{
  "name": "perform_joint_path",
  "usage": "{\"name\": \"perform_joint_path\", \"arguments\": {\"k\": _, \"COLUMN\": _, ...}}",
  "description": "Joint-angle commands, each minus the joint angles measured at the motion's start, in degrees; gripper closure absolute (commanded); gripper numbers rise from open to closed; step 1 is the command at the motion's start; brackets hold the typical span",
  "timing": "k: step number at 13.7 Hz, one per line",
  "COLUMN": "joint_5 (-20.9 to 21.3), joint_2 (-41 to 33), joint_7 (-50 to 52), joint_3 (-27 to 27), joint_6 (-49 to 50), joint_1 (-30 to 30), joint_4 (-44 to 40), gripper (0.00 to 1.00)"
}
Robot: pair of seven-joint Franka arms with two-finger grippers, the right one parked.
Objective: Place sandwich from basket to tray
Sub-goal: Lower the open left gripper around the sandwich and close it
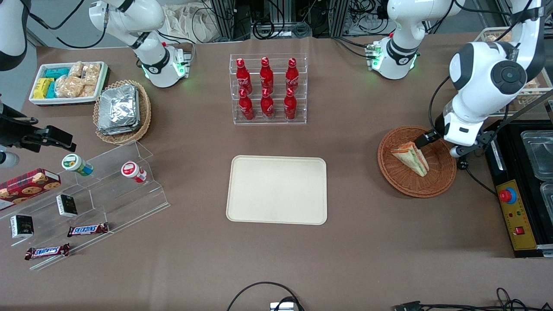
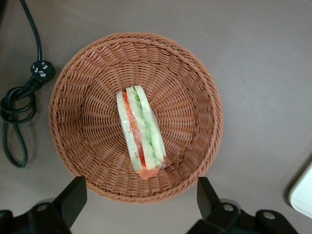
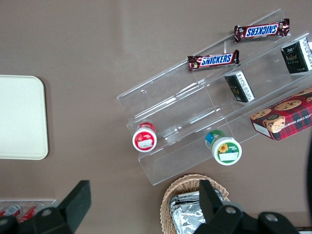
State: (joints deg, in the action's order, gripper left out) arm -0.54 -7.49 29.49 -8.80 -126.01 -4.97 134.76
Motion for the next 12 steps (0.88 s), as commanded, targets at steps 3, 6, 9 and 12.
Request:
{"name": "perform_joint_path", "arguments": {"k": 3, "joint_5": 0.4, "joint_2": 1.9, "joint_7": 5.7, "joint_3": -0.3, "joint_6": -10.1, "joint_1": -1.1, "joint_4": 6.0, "gripper": 0.00}}
{"name": "perform_joint_path", "arguments": {"k": 6, "joint_5": 0.6, "joint_2": 4.4, "joint_7": 8.4, "joint_3": -0.3, "joint_6": -12.8, "joint_1": -1.1, "joint_4": 6.1, "gripper": 0.00}}
{"name": "perform_joint_path", "arguments": {"k": 9, "joint_5": 0.6, "joint_2": 6.2, "joint_7": 10.7, "joint_3": -0.3, "joint_6": -16.8, "joint_1": -0.9, "joint_4": 7.9, "gripper": 0.00}}
{"name": "perform_joint_path", "arguments": {"k": 12, "joint_5": 0.6, "joint_2": 7.8, "joint_7": 12.2, "joint_3": -0.4, "joint_6": -19.3, "joint_1": -0.7, "joint_4": 8.6, "gripper": 0.00}}
